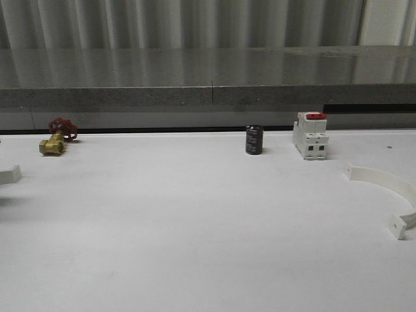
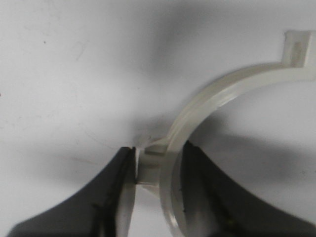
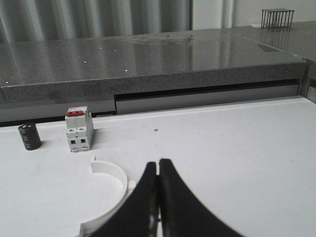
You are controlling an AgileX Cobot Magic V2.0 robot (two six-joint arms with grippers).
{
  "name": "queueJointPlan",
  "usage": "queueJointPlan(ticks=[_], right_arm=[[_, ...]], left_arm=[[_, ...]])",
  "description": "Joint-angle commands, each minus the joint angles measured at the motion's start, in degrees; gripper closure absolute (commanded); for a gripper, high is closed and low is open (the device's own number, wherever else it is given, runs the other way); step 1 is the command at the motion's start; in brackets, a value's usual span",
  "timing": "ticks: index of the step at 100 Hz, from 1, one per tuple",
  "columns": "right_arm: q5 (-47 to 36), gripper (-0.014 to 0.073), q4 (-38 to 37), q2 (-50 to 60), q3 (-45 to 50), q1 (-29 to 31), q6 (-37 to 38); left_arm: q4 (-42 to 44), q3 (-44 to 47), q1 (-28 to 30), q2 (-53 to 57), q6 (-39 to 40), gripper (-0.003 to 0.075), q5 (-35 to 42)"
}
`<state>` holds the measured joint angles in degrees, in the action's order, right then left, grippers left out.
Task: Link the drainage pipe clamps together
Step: 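Lift the clamp half with the left gripper and set it down toward the center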
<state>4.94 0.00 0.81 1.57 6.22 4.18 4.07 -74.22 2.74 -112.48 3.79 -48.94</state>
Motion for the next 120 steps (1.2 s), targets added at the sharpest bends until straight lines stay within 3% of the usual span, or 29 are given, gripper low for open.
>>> queueJointPlan(ticks=[1,10,31,73,106,120], right_arm=[[-4.16,0.066,0.0,0.89,-0.95,0.32,-0.29],[-4.16,0.066,0.0,0.89,-0.95,0.32,-0.29],[-4.16,0.066,0.0,0.89,-0.95,0.32,-0.29],[-4.16,0.066,0.0,0.89,-0.95,0.32,-0.29],[-4.16,0.066,0.0,0.89,-0.95,0.32,-0.29],[-4.16,0.066,0.0,0.89,-0.95,0.32,-0.29]], left_arm=[[-0.35,-1.75,0.18,2.71,0.55,0.0624,0.18],[-0.35,-3.33,0.18,2.71,0.55,0.0664,-0.5],[-3.18,-9.7,-2.68,5.29,0.75,0.0665,-3.8],[-5.55,-12.4,-18.24,3.93,17.64,0.0665,-1.42],[-7.9,-12.4,-26.27,-2.42,18.78,0.0665,-0.01],[-7.9,-12.4,-26.61,-2.83,18.78,0.0585,-0.01]])
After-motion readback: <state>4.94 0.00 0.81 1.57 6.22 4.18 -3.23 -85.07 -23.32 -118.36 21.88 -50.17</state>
